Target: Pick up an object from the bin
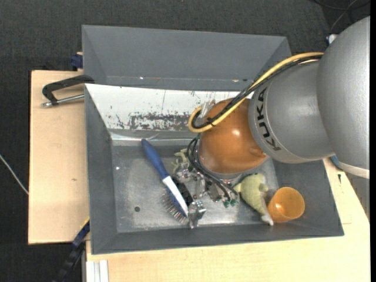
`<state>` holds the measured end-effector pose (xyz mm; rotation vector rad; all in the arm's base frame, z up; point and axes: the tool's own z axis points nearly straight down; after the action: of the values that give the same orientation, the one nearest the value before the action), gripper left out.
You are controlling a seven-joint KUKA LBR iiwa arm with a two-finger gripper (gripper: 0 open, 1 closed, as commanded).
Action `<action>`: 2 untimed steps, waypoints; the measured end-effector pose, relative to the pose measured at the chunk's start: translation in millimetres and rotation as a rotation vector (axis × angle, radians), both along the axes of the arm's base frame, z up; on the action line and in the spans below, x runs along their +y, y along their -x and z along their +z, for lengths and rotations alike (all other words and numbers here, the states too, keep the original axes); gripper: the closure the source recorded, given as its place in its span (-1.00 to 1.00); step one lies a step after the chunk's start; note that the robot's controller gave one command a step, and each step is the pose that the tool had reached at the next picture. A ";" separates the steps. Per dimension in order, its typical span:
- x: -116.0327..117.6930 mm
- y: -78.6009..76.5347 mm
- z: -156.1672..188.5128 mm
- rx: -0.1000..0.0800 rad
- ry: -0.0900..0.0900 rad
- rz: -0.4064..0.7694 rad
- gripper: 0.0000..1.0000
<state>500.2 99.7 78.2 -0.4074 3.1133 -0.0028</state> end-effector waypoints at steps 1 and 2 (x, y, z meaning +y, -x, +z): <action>0.1 -0.1 -0.2 -0.001 0.000 0.000 -1.00; 21.0 -10.4 2.8 -0.011 -0.001 0.480 -1.00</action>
Offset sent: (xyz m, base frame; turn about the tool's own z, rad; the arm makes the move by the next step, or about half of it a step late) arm 0.0000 0.0000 0.0000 0.0000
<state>510.6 120.7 81.0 -1.1314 2.9171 -0.0034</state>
